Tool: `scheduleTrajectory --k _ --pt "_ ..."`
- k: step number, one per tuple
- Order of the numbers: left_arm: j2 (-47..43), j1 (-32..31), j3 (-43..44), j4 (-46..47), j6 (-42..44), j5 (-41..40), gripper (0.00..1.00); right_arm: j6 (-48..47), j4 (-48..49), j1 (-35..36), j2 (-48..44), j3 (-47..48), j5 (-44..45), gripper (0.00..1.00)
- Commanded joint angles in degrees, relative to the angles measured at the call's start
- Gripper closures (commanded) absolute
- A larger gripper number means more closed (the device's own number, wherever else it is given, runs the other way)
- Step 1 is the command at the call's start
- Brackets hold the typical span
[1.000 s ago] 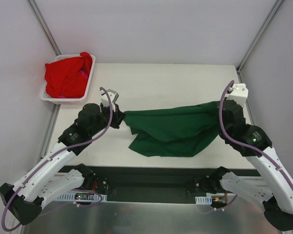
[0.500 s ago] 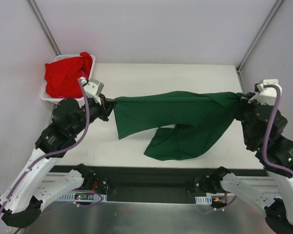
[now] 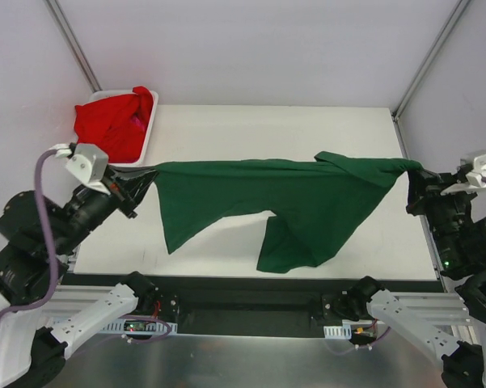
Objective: Fold and stack the t-shirts
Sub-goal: Flatten the tshirt out
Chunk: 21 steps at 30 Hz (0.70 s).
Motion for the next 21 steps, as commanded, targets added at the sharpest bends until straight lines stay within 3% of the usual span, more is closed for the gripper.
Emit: scheduleTrajectory --k 1,14,21 --pt "-3.39 1.5 7.77 -6.06 4.07 -7.89 1.0 -5.79 7.07 -1.16 -4.79 3.57 7.25 0.99" --pt "-4.8 1.41 19.38 -10.46 6.0 -5.52 1.0 -9.22 10.15 -1.16 -5.68 7.61 5.57 0.99" --pt "-3.22 1.5 10.53 -10.38 5.3 -7.36 1.0 -4.14 7.17 -1.16 -4.09 1.3 6.89 0.99"
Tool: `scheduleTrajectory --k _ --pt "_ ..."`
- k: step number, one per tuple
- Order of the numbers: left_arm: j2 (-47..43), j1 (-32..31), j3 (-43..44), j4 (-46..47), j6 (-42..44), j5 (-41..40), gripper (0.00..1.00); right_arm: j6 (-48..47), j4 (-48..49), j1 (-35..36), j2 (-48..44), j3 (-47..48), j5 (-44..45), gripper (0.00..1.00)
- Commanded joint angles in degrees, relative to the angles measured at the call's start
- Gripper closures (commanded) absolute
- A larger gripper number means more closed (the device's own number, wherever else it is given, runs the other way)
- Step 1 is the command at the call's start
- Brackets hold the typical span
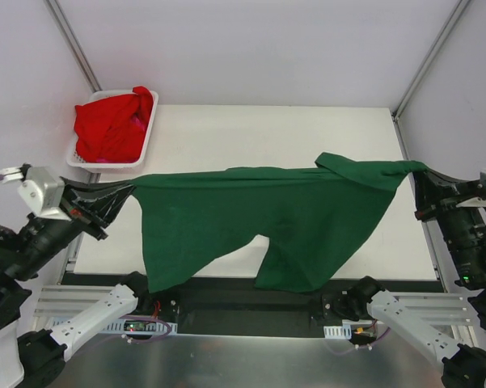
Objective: Fold and stack the t-shirts
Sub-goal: Flatten the tshirt out
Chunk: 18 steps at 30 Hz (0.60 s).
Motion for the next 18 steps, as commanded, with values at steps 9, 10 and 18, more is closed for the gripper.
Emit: scheduleTrajectory --k 9,10,18 --pt "5.29 1.47 -20.93 13.35 3.77 -14.79 1.0 5.67 7.87 -1.36 6.21 -14.69 16.18 0.99" --pt "7.04 1.39 -21.47 15.97 3.77 -14.7 1.0 5.59 8.67 -1.36 6.92 -15.3 16.26 0.99" --pt "17.49 6.02 -21.75 27.5 5.36 -9.98 1.0 0.75 21.24 -4.34 14.9 -15.85 17.68 0.99"
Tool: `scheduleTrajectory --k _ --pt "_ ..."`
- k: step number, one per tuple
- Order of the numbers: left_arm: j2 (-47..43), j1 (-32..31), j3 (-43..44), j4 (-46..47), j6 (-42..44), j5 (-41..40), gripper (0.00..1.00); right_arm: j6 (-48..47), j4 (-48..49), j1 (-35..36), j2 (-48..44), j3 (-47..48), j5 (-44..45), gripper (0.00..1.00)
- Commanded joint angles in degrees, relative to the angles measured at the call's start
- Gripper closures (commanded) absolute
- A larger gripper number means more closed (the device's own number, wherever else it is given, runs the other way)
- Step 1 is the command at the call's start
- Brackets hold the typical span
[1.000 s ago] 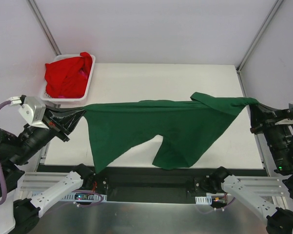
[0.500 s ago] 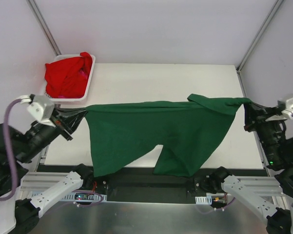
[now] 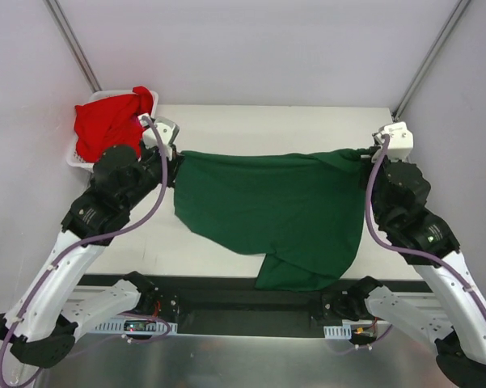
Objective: Fold and stack the t-shirts
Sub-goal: Flatten the tshirt out
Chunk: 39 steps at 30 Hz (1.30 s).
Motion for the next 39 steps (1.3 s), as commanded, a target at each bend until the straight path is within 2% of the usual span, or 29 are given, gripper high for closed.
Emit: scheduleTrajectory --k 1,6,11,14,19,25,31,35,39 --pt "4.79 5.19 3.89 12.22 1.79 3.0 1.0 -2.9 13.22 -3.84 3.13 3.61 2.83 0.99" --pt "11.47 11.87 8.38 14.87 -0.32 10.31 1.0 -3.51 15.33 -8.07 8.23 9.05 -1.74 0.99" --pt "11.92 12.84 8.39 15.58 -1.98 12.68 1.0 -3.16 15.16 -8.6 8.07 10.48 -2.89 0.99" --pt "8.59 12.85 2.43 15.93 -4.52 13.21 1.0 0.16 11.04 -8.51 5.44 8.73 -4.12 0.99" --pt "-1.16 12.85 -13.63 16.55 -11.82 15.14 1.0 12.1 0.7 -8.51 -0.89 2.05 -12.28 0.99" --pt "-11.01 12.76 -28.67 15.5 -17.89 16.37 1.0 21.5 -10.22 -8.51 -6.69 -5.78 -20.19 0.99" --pt "-14.27 12.67 -34.85 13.56 -20.35 18.13 1.0 27.94 -20.15 -8.51 -6.44 -10.08 -27.4 0.99" --pt "-12.35 12.41 -35.03 13.03 -21.76 18.93 0.99 30.67 -21.49 -8.16 -6.61 -13.6 -32.5 0.99" --pt "-9.97 12.23 -35.29 12.5 -24.83 20.06 0.94 31.99 -23.24 -7.98 -6.79 -14.05 -34.0 0.92"
